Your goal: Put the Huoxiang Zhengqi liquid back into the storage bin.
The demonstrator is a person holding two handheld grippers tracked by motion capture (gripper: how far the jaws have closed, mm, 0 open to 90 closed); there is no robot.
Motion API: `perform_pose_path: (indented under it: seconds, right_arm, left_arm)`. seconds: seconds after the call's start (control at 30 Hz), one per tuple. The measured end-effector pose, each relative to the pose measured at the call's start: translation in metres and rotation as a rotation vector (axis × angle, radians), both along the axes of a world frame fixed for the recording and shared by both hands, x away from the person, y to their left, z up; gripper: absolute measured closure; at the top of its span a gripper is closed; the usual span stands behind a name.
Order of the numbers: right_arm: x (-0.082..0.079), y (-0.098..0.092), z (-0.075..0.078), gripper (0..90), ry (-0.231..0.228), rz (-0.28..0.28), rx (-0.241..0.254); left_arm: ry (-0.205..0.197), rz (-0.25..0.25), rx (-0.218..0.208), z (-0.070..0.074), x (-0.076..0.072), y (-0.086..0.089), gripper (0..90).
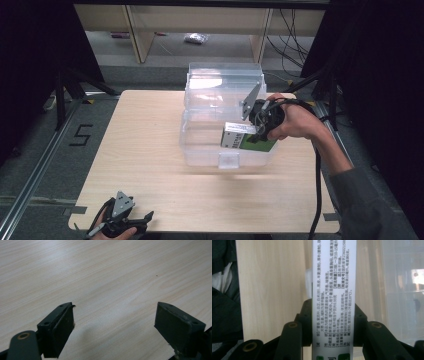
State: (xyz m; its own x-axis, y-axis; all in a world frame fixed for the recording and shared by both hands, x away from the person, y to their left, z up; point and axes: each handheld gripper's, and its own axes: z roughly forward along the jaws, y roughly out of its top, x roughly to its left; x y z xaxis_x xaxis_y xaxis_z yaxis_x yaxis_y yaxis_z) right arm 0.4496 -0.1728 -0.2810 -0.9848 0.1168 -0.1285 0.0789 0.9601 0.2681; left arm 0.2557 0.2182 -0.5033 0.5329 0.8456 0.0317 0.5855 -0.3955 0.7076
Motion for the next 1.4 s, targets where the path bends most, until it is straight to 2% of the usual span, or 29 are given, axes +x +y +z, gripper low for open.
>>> perform_pose_path:
  seconds: [0.03, 0.1, 0.13, 0.17, 0.2, 0.23, 0.27, 0.3, 0.33, 0.37, 0.47, 0.5, 0.53, 0.57, 0.63, 0.7, 0.73, 0.77, 0.8, 0.83, 0.93, 0.97, 1.0, 1.07, 1.1, 1.17, 1.2, 1.27, 1.4]
  right_arm:
    - [0.008, 0.000, -0.003, 64.2, 0.007, -0.007, 0.002]
    - [0.013, -0.001, -0.005, 64.2, 0.008, -0.003, 0.007]
    - [0.016, -0.002, -0.006, 64.2, 0.021, -0.048, 0.002]
    - [0.024, -0.004, -0.010, 64.2, 0.022, -0.070, 0.003]
    - [0.024, -0.004, -0.010, 64.2, 0.022, -0.070, 0.003]
    - [0.034, -0.007, -0.015, 64.2, 0.020, -0.048, 0.001]
    - [0.034, -0.007, -0.015, 64.2, 0.020, -0.048, 0.001]
    - [0.041, -0.011, -0.021, 64.2, 0.025, -0.071, -0.025]
    - [0.041, -0.011, -0.021, 64.2, 0.025, -0.071, -0.025]
    - [0.052, -0.014, -0.027, 64.2, 0.005, -0.027, -0.023]
    - [0.061, -0.018, -0.036, 64.2, 0.024, -0.053, -0.029]
    - [0.061, -0.020, -0.038, 64.2, 0.035, -0.085, -0.035]
    - [0.061, -0.020, -0.038, 64.2, 0.035, -0.085, -0.035]
    - [0.065, -0.020, -0.041, 64.2, 0.035, -0.059, -0.034]
    - [0.068, -0.021, -0.045, 64.2, 0.033, -0.075, -0.035]
    - [0.072, -0.021, -0.049, 64.2, 0.042, -0.066, -0.040]
    - [0.073, -0.021, -0.051, 64.1, 0.042, -0.058, -0.036]
    - [0.073, -0.022, -0.052, 64.2, 0.051, -0.066, -0.041]
    - [0.075, -0.021, -0.056, 64.2, 0.051, -0.031, -0.030]
    - [0.073, -0.021, -0.060, 64.2, 0.069, -0.071, -0.041]
    - [0.075, -0.021, -0.066, 64.2, 0.070, -0.061, -0.038]
    - [0.078, -0.022, -0.068, 64.2, 0.065, -0.030, -0.035]
    - [0.077, -0.022, -0.070, 64.1, 0.063, -0.053, -0.041]
    - [0.078, -0.023, -0.073, 64.1, 0.075, -0.062, -0.042]
    - [0.078, -0.023, -0.077, 64.1, 0.085, -0.056, -0.047]
    - [0.078, -0.023, -0.079, 64.1, 0.086, -0.052, -0.049]
    - [0.077, -0.024, -0.080, 64.1, 0.090, -0.071, -0.060]
    - [0.080, -0.024, -0.086, 64.1, 0.094, -0.042, -0.053]
    - [0.082, -0.026, -0.090, 64.1, 0.094, -0.059, -0.070]
  left_arm:
    - [0.000, -0.002, -0.004, 0.000, 0.000, 0.000, 15.3]
    - [0.000, 0.007, -0.009, -0.001, -0.001, -0.001, 15.3]
    - [-0.003, 0.009, -0.005, -0.001, -0.001, -0.001, 15.3]
    - [-0.007, 0.010, -0.008, 0.000, -0.001, 0.000, 15.3]
    - [-0.007, 0.010, -0.008, 0.000, -0.001, 0.000, 15.3]
    - [0.001, 0.006, -0.010, 0.000, -0.001, 0.000, 15.3]
    - [0.001, 0.006, -0.010, 0.000, -0.001, 0.000, 15.3]
    - [-0.005, 0.010, -0.008, 0.000, -0.001, 0.000, 15.3]
    - [-0.005, 0.010, -0.008, 0.000, -0.001, 0.000, 15.3]
    - [0.000, 0.006, -0.008, 0.000, -0.001, 0.000, 15.3]
    - [0.003, 0.005, -0.008, 0.000, -0.001, 0.000, 15.3]
    - [0.003, 0.005, -0.008, 0.000, -0.001, 0.000, 15.3]
    - [0.000, 0.012, -0.011, 0.000, -0.002, 0.000, 15.3]
    - [0.000, 0.016, -0.013, 0.000, -0.002, 0.000, 15.3]
    - [0.001, 0.016, -0.013, -0.001, -0.002, 0.000, 15.3]
    - [0.002, 0.013, -0.001, -0.001, -0.002, 0.001, 15.3]
    - [-0.008, 0.036, -0.024, -0.002, -0.002, -0.001, 15.3]
    - [0.001, 0.012, -0.008, 0.000, -0.003, 0.001, 15.3]
    - [0.002, 0.014, -0.011, -0.001, -0.003, 0.000, 15.3]
    - [0.004, 0.012, -0.012, -0.001, -0.003, 0.001, 15.3]
    - [0.003, 0.012, -0.013, -0.001, -0.003, 0.001, 15.3]
    - [0.003, 0.015, -0.012, -0.001, -0.003, 0.001, 15.3]
    - [0.003, 0.014, -0.012, -0.001, -0.003, 0.001, 15.3]
    - [0.005, 0.016, -0.003, -0.001, -0.003, 0.001, 15.3]
    - [-0.010, 0.044, -0.017, -0.003, -0.003, 0.000, 15.3]
    - [0.003, 0.020, -0.009, -0.001, -0.003, 0.001, 15.3]
    - [0.001, 0.020, -0.010, -0.001, -0.003, 0.001, 15.3]
    - [0.004, 0.023, -0.011, -0.001, -0.004, 0.001, 15.3]
    - [0.003, 0.026, -0.012, -0.001, -0.003, 0.002, 15.3]
